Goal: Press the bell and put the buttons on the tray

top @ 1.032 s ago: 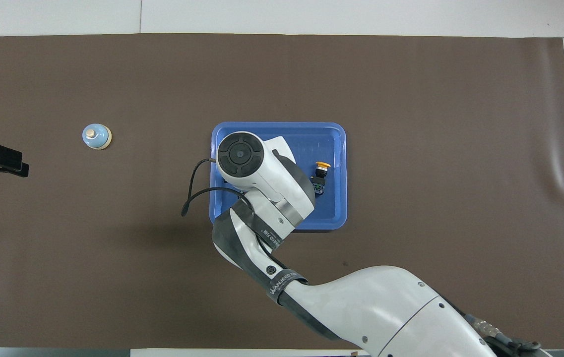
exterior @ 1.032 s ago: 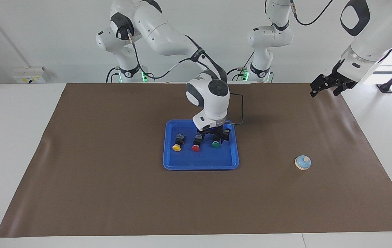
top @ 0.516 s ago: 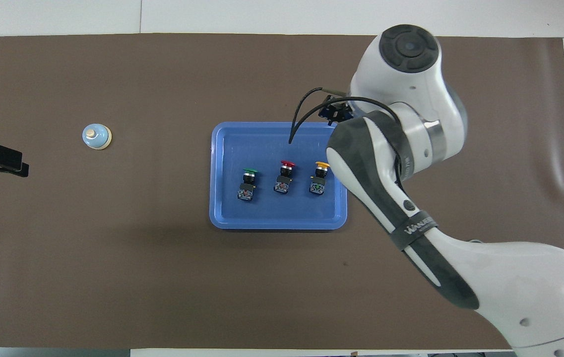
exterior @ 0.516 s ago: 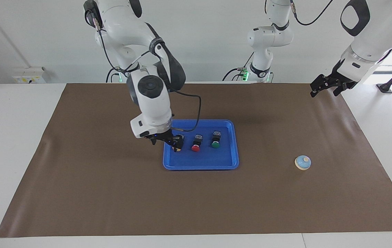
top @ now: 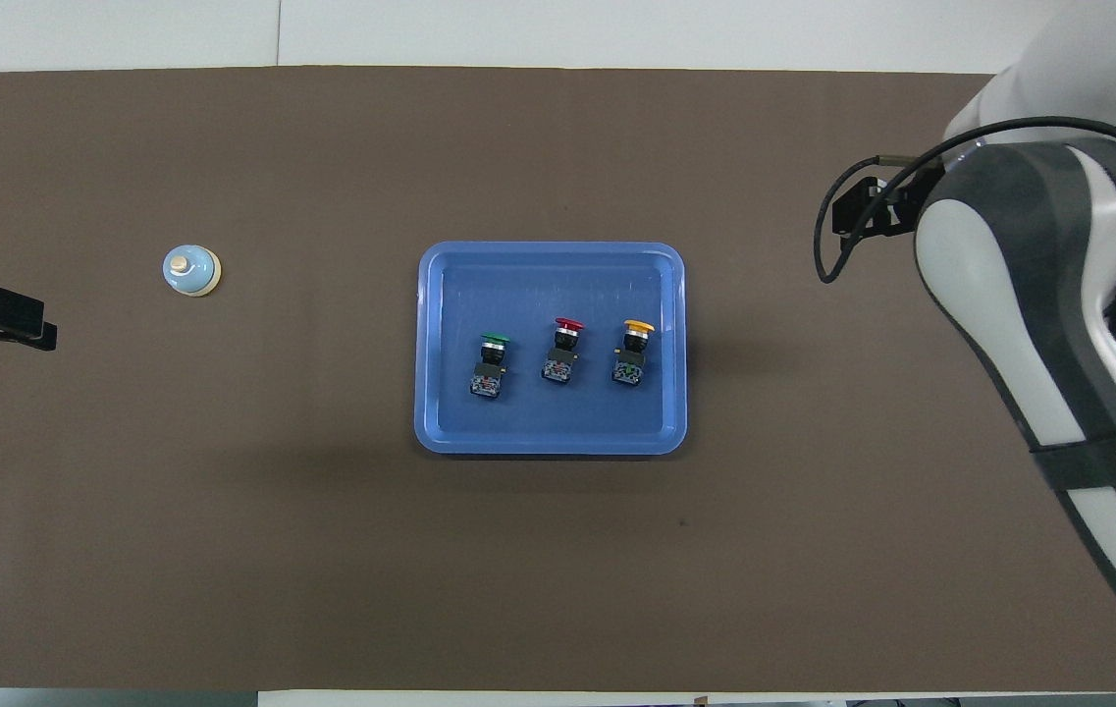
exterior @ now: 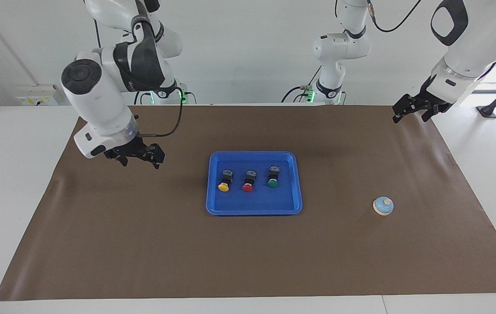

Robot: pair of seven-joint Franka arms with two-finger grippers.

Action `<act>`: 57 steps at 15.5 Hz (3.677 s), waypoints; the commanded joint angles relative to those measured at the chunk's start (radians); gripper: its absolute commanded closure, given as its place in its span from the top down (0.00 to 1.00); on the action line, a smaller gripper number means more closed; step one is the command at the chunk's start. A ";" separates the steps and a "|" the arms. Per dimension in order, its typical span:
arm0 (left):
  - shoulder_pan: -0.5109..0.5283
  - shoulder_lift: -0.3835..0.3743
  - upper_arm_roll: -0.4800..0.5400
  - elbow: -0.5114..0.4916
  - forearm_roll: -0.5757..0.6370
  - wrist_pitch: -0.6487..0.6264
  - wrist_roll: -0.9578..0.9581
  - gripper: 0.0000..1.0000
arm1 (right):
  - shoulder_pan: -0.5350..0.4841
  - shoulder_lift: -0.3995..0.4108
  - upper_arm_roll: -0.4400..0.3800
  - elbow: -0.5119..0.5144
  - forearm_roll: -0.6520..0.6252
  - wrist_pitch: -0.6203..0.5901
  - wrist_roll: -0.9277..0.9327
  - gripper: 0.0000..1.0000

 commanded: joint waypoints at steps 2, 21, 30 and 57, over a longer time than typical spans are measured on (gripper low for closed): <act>0.001 -0.006 0.000 0.006 0.012 -0.011 0.003 1.00 | -0.058 -0.123 0.007 -0.044 0.020 -0.113 -0.132 1.00; -0.001 0.366 0.001 0.012 0.009 0.486 -0.026 0.00 | -0.113 -0.269 0.001 -0.176 0.016 -0.114 -0.163 1.00; -0.001 0.423 0.001 -0.020 0.013 0.578 -0.026 0.00 | -0.112 -0.275 0.001 -0.170 0.016 -0.121 -0.163 1.00; 0.013 -0.013 0.001 -0.095 0.012 0.206 -0.028 1.00 | -0.112 -0.275 0.001 -0.170 0.016 -0.121 -0.163 1.00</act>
